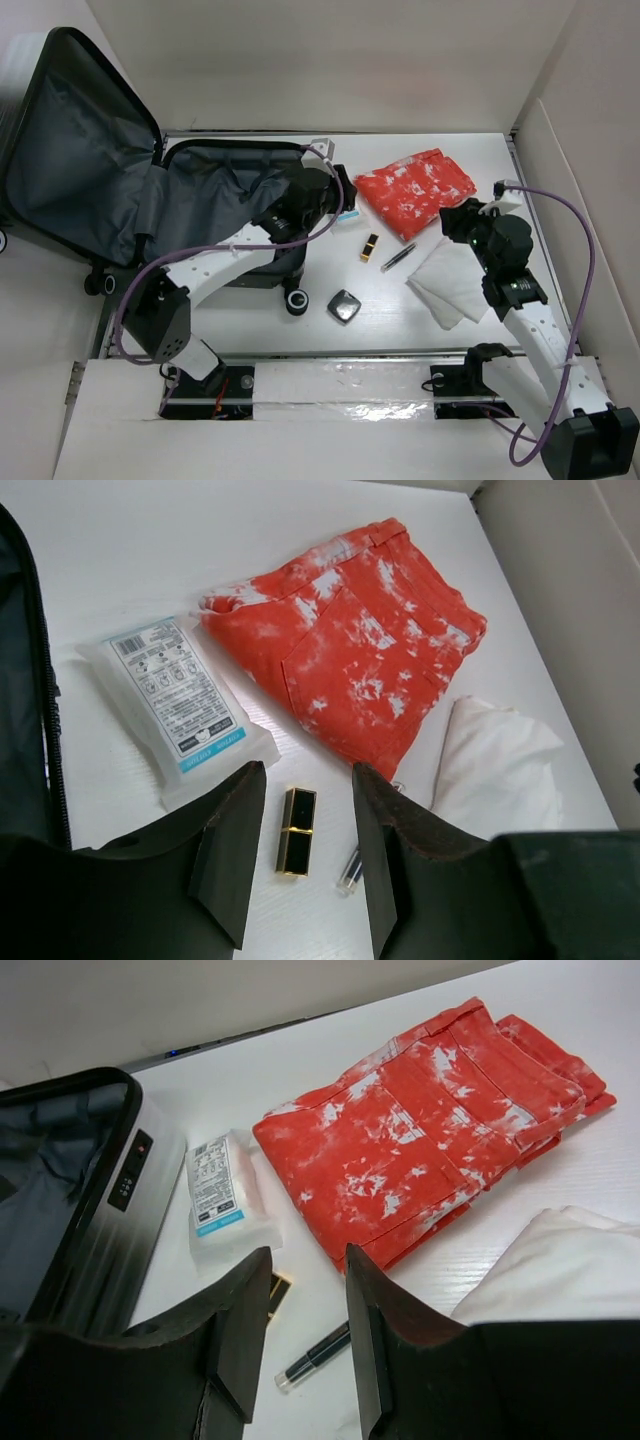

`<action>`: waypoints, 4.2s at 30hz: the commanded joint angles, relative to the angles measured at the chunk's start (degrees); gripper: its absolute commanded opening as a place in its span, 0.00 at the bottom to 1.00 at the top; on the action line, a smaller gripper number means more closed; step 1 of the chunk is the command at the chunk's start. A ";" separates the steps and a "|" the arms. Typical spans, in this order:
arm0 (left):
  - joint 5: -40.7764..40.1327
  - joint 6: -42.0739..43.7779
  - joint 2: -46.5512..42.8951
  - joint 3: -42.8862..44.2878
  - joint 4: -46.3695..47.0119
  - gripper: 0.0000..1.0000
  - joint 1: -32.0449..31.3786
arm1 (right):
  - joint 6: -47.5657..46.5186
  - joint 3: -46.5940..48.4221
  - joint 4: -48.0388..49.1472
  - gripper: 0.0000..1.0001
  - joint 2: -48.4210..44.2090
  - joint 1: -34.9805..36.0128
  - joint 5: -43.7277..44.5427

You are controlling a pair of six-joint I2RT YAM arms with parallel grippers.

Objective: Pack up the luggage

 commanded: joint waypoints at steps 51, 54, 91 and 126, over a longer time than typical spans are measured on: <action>-10.47 6.06 40.98 31.37 -17.85 0.00 0.99 | -1.33 -1.28 6.82 0.47 -0.26 0.91 -7.91; -10.38 6.41 33.25 28.90 -16.61 0.00 0.99 | -1.16 -1.71 7.08 0.46 -0.08 0.91 -6.94; 16.78 -3.26 -45.24 -16.48 -13.14 0.25 14.52 | -5.12 15.94 -0.30 0.77 43.22 23.32 13.62; -0.19 8.79 -62.04 -21.48 -22.15 0.63 16.81 | -3.97 63.07 -8.91 0.84 57.86 41.70 3.50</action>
